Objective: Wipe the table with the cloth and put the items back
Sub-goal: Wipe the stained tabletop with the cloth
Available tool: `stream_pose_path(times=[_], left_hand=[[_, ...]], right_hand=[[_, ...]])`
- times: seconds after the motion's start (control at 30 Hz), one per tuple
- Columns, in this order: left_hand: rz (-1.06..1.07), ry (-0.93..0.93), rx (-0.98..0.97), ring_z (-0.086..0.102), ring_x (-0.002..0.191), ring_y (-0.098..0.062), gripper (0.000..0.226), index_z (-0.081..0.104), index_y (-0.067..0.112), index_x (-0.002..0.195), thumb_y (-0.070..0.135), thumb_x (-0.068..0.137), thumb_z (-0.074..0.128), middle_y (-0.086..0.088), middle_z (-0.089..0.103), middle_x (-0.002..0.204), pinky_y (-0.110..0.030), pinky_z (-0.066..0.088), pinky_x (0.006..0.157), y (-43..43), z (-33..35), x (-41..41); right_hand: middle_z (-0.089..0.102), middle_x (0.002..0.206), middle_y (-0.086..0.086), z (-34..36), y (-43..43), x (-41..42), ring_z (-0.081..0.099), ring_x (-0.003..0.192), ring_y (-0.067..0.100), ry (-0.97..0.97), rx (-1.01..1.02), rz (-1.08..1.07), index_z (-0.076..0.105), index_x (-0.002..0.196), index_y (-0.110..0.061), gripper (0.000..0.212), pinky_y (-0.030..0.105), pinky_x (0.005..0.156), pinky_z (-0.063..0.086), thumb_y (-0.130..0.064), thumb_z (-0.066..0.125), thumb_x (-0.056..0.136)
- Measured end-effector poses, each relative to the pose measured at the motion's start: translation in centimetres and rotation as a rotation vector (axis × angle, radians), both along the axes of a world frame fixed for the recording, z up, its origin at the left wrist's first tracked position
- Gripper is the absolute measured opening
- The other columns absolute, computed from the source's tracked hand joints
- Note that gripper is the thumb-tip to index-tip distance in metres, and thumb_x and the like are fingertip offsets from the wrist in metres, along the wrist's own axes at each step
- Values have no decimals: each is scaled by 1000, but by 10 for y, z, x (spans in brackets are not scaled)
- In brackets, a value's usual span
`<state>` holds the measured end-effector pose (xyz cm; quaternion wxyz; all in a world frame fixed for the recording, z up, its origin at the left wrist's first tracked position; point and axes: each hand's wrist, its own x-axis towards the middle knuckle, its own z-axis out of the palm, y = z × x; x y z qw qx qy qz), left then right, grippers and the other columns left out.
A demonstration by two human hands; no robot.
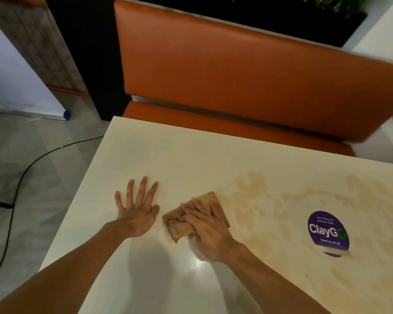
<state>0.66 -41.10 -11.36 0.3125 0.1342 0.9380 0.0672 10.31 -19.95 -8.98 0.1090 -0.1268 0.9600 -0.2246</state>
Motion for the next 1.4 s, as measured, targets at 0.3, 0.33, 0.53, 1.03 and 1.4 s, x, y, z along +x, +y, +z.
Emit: stream_pose_path(times=[0.3,0.33,0.53,1.03,1.4], left_hand=[[-2,-22,24,-49,131,-21,63,-41,42,132,50,99,12,14,-53,137,-55,-28,107,-3,3,2],[-5,-22,28,-49,130,-21,63,-40,41,133,51,100,12,14,-52,138,-55,-28,107,-2,4,3],[-12,-11,13,-44,135,-24,63,-42,38,131,50,100,12,12,-52,138,-56,-25,109,4,8,3],[-49,21,-19,-57,118,-19,62,-43,39,133,51,99,9,12,-55,137,-55,-26,108,0,2,8],[-46,53,-57,-58,119,-16,64,-42,39,134,56,82,-7,12,-54,138,-48,-37,97,3,-2,7]], right_hand=[[23,155,-23,9,-26,82,-9,146,-1,-121,-90,48,46,139,-31,56,40,118,-14,-14,39,86],[24,154,-25,11,-28,89,-7,146,-2,-120,-109,27,46,139,-33,56,37,118,-14,-13,39,88],[60,118,-9,50,-5,83,56,114,18,-129,-492,-150,58,128,-15,49,25,102,38,5,40,86],[51,137,6,44,179,-73,49,124,34,-102,101,-813,36,139,-24,49,53,102,43,-24,55,94],[-16,162,-1,-5,97,-70,-19,146,38,-230,199,-826,-8,153,-27,86,65,112,-7,-27,49,88]])
